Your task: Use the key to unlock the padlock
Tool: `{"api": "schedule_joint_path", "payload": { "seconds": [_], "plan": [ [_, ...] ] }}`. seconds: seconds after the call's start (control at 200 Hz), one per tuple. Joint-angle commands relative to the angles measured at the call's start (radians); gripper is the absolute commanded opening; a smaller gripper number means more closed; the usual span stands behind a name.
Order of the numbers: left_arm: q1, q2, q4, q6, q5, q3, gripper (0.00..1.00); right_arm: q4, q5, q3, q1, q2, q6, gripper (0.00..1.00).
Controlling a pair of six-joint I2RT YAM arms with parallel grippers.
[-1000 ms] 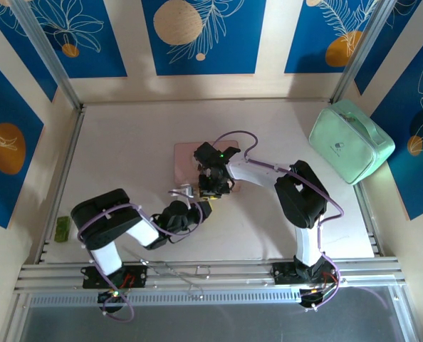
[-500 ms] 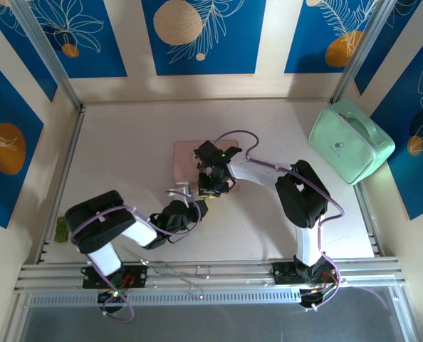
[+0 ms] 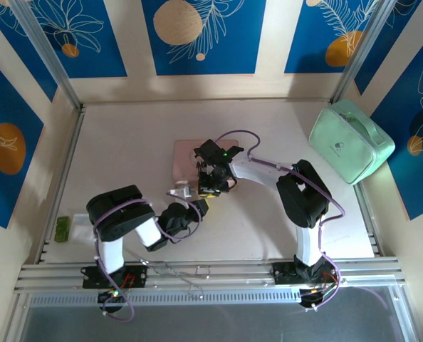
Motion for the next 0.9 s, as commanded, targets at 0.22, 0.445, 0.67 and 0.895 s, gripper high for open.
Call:
{"api": "schedule_joint_path", "payload": {
  "seconds": [0.22, 0.445, 0.67, 0.895],
  "plan": [
    [0.015, 0.006, 0.071, -0.01, 0.016, -0.007, 0.0, -0.028, -0.105, -0.052, -0.009, 0.022, 0.045, 0.24],
    [0.017, 0.0, 0.08, -0.056, 0.03, -0.021, 0.0, 0.353, 0.031, -0.294, 0.011, -0.187, 0.126, 0.64],
    [0.016, -0.024, 0.06, -0.09, 0.045, -0.03, 0.0, 0.711, 0.098, -0.499, 0.012, -0.334, 0.175, 0.69],
    [0.019, -0.027, 0.062, -0.11, 0.055, -0.021, 0.0, 0.867, 0.064, -0.552, -0.001, -0.277, 0.216, 0.57]
  ]
}}
